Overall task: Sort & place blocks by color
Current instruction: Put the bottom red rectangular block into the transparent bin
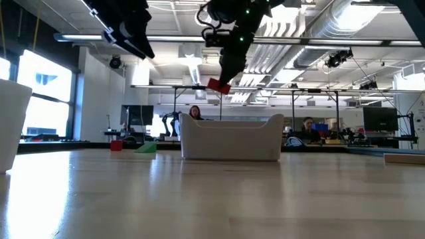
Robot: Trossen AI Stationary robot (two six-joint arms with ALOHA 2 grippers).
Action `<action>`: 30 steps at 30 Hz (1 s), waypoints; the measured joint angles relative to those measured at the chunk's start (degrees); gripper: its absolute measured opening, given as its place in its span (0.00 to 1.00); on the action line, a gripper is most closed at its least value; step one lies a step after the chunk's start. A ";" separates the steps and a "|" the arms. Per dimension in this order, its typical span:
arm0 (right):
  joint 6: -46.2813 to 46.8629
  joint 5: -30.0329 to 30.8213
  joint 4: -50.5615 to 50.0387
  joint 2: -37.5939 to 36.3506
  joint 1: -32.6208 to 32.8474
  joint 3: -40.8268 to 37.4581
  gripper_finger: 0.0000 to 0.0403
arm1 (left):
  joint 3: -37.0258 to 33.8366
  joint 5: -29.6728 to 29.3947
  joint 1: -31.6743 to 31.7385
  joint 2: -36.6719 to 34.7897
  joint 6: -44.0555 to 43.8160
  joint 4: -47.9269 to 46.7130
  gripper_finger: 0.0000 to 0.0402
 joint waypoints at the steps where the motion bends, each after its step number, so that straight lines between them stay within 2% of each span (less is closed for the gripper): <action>1: 0.01 -0.60 0.34 0.00 -1.11 0.00 0.24 | 0.00 0.29 1.35 0.00 -0.24 0.04 0.58; 5: 2.38 -4.26 2.63 0.02 -5.61 -0.02 0.24 | 0.00 1.70 6.38 0.02 -2.61 0.08 0.58; 9: 8.45 -10.96 4.84 0.35 -9.86 -0.02 0.24 | 0.00 3.90 10.65 1.23 -3.61 0.36 0.58; 14: 15.68 -15.97 3.99 1.58 -13.75 -0.04 0.24 | -0.02 8.97 15.07 5.16 -3.44 2.60 0.58; 21: 20.98 -20.27 1.53 4.76 -15.50 -0.04 0.24 | -0.04 13.88 19.99 13.21 -5.10 5.46 0.58; 26: 21.25 -20.35 -1.12 6.93 -15.53 -0.04 0.25 | -0.04 18.28 22.58 19.08 -6.19 7.66 0.58; 30: 21.73 -20.30 -1.73 8.31 -15.32 -0.04 0.26 | -0.04 19.02 23.64 23.13 -6.67 8.71 0.58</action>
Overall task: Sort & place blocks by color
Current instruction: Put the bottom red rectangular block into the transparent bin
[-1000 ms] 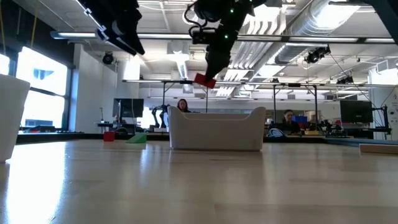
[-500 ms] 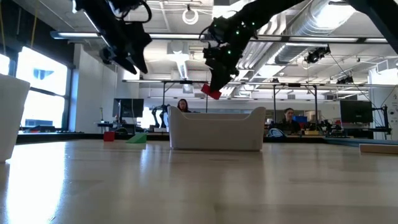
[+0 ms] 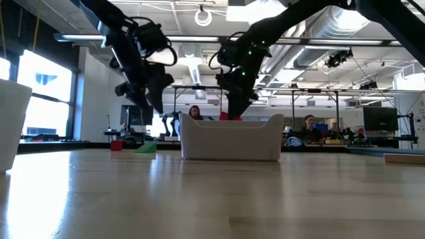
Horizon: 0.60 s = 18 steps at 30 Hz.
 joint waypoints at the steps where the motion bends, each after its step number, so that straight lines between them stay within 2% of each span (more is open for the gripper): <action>1: 0.45 0.02 -0.09 0.27 0.06 0.00 0.26 | 0.00 0.02 0.17 0.83 -0.14 0.15 0.58; 13: -0.10 0.16 -0.69 2.44 0.14 -0.02 0.27 | 0.00 1.02 0.25 6.88 -4.89 1.23 0.58; 18: -0.67 2.75 -0.66 2.44 0.88 -0.02 0.36 | 0.00 1.50 0.25 6.90 -8.59 1.14 0.58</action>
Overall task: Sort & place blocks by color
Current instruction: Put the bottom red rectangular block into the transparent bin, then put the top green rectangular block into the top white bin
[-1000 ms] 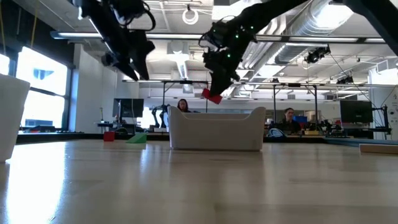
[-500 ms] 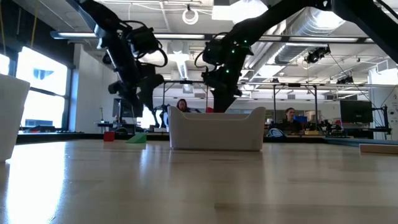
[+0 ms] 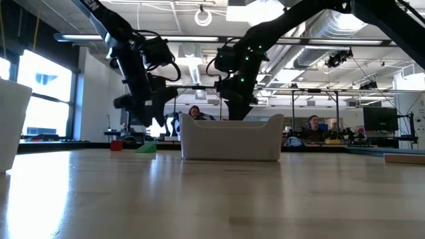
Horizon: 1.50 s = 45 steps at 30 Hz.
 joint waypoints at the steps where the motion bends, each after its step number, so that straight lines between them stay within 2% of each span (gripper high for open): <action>1: -0.03 1.20 0.02 0.00 0.27 0.00 0.40 | 0.00 0.02 0.00 0.00 -0.81 -0.22 0.58; 5: -0.85 5.31 -0.61 0.00 0.91 0.17 0.50 | 0.00 -0.05 0.00 0.07 -3.31 -2.57 0.58; 9: 1.04 4.26 -2.42 0.00 1.04 1.42 0.55 | 0.00 0.02 0.00 0.07 -3.41 -2.93 0.58; 17: 3.01 3.31 -9.95 -0.02 2.76 6.16 0.55 | 0.02 1.65 0.00 3.15 -3.43 -2.77 0.58; 25: 2.65 3.42 -10.66 -0.07 5.27 9.50 0.55 | 0.02 1.63 0.00 10.35 -3.41 0.20 0.58; 31: 2.49 7.61 -13.29 -0.07 6.81 10.88 0.55 | 0.22 1.52 -0.04 12.47 -1.47 1.56 0.57; 37: 2.78 12.85 -20.57 -0.08 8.83 15.25 0.55 | 0.10 2.07 -0.15 11.68 2.57 1.75 0.44; 42: 4.49 12.77 -26.61 -0.08 10.81 19.93 0.55 | 0.04 3.02 -0.18 11.02 8.42 0.77 0.29; 45: 5.92 12.81 -30.94 -0.08 12.36 22.68 0.55 | 0.09 2.69 -0.49 10.97 10.44 0.15 0.26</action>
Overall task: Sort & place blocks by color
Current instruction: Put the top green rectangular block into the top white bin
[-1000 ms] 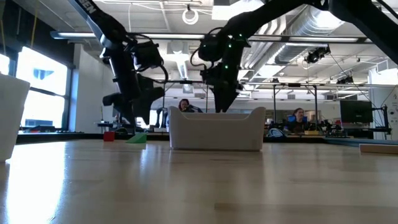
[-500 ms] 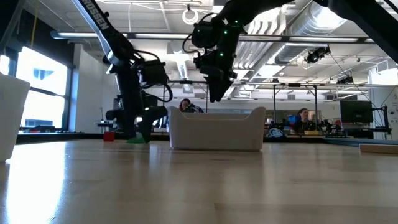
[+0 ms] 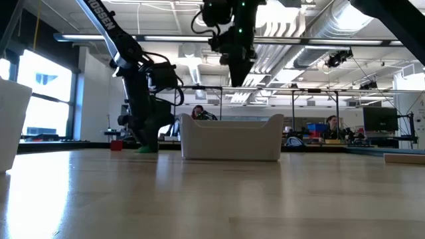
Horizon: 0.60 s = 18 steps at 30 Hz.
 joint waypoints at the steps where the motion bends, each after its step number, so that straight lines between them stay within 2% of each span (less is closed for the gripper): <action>1: 0.59 0.08 -1.29 -0.01 0.56 0.87 0.55 | 0.00 0.02 -0.02 -0.04 0.55 -0.17 0.26; 4: 2.55 0.49 -5.26 -0.01 2.31 3.03 0.55 | -0.02 2.34 0.07 -0.38 1.83 -0.60 0.26; 10: 8.13 6.35 -11.81 -0.03 6.36 4.69 0.55 | -0.17 12.79 -1.84 -4.39 3.32 -0.67 0.29; 18: 10.70 7.45 -11.76 -2.08 11.42 3.59 0.55 | -0.15 10.94 -6.75 -12.77 3.65 -0.43 0.28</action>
